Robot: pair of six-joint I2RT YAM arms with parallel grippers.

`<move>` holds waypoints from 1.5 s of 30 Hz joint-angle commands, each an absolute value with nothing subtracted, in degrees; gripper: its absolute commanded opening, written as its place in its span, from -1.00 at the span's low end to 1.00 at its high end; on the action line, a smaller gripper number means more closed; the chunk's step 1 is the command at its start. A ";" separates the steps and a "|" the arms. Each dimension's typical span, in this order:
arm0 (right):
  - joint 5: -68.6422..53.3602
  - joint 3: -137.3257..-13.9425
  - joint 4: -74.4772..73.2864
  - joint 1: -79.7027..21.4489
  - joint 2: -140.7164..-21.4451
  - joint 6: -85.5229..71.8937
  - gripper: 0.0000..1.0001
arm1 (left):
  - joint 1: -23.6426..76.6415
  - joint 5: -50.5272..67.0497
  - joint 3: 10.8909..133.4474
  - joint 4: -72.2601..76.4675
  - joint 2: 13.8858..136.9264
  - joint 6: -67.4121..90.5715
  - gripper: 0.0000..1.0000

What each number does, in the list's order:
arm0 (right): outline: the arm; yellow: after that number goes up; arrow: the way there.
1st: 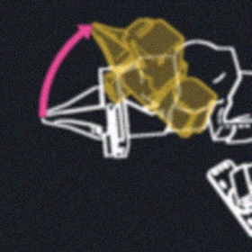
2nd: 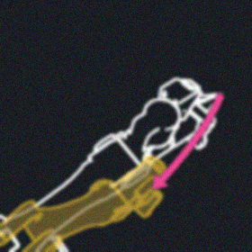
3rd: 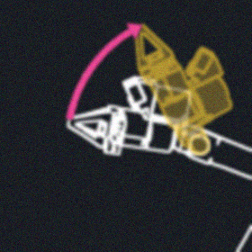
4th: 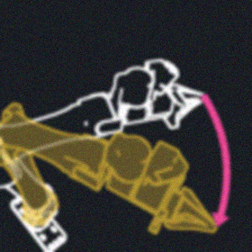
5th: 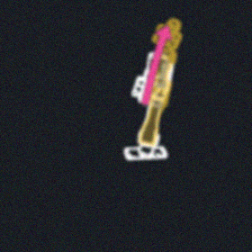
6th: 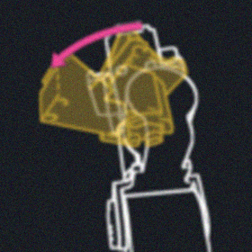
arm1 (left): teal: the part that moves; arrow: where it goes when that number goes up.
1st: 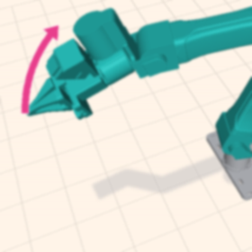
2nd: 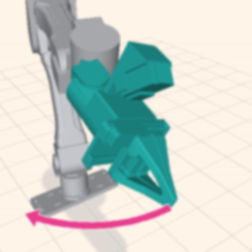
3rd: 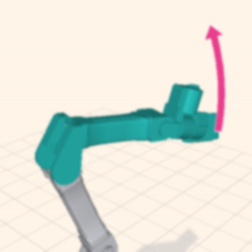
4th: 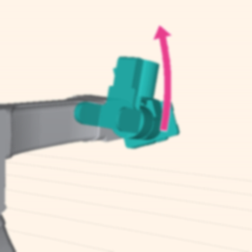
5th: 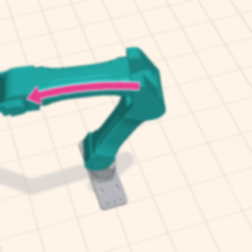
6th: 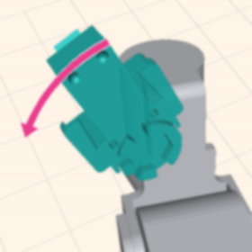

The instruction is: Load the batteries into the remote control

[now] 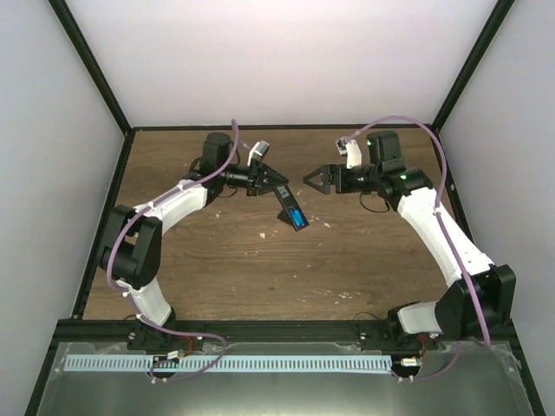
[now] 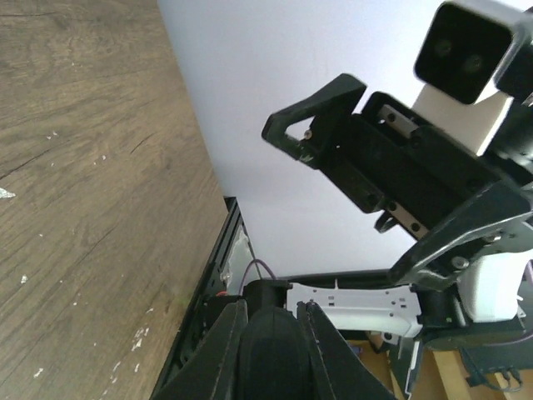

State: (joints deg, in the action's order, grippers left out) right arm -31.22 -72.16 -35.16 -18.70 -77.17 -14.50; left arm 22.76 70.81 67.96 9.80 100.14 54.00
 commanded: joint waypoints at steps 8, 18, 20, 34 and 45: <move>-62.96 -69.61 -37.87 -14.81 -77.51 -14.31 0.67 | 22.42 69.60 70.31 14.81 97.61 65.73 -1.00; -67.48 -65.75 -44.67 -14.78 -77.04 -12.26 0.67 | 22.41 69.35 71.80 15.17 95.45 67.88 -1.00; -69.12 -64.12 -42.82 -14.91 -76.72 -13.27 0.62 | 22.49 69.55 71.62 15.72 95.39 68.24 -1.00; -73.55 -62.19 -38.71 -15.64 -75.95 -15.89 0.39 | 22.76 69.43 69.26 17.29 94.18 68.23 -1.00; -75.19 -62.55 -36.96 -16.13 -75.51 -16.93 0.27 | 22.85 69.88 68.12 18.95 94.00 68.74 -1.00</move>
